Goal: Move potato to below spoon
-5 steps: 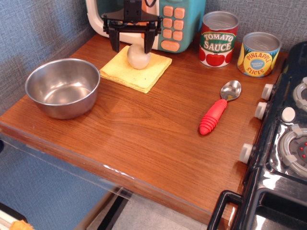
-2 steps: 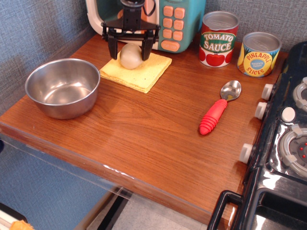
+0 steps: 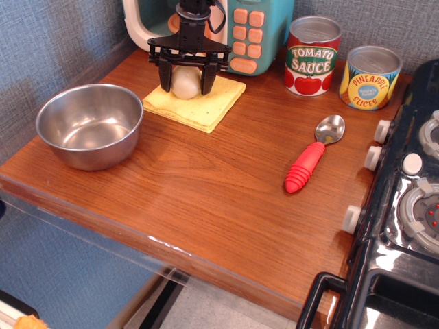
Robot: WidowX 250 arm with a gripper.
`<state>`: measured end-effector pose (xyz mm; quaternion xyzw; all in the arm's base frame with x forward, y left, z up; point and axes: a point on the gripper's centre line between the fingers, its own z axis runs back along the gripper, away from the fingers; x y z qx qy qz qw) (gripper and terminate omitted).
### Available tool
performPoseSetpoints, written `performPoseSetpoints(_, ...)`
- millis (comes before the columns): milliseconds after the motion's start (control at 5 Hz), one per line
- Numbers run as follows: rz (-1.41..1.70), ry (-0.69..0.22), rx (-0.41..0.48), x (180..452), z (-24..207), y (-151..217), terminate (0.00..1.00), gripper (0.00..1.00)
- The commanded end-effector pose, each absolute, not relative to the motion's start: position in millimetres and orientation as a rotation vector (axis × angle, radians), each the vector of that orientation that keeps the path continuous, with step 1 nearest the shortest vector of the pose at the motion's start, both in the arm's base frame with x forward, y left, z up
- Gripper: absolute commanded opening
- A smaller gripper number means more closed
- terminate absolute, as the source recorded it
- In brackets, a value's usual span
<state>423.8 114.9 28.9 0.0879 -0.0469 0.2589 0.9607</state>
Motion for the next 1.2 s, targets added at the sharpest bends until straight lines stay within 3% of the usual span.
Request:
performPoseSetpoints(0, 0.421, -0.231, 0.144, 421, 86, 111, 0.0, 0.0)
performPoseSetpoints(200, 0.322, -0.32, 0.126, 411, 122, 106, 0.0, 0.0)
performPoseSetpoints(400, 0.236, -0.364, 0.066, 384, 146, 99, 0.0, 0.0)
performPoseSetpoints(600, 0.116, -0.33, 0.032, 353, 146, 84, 0.0, 0.0)
performPoseSetpoints(1000, -0.136, -0.226, -0.003, 281, 119, 42, 0.0, 0.0)
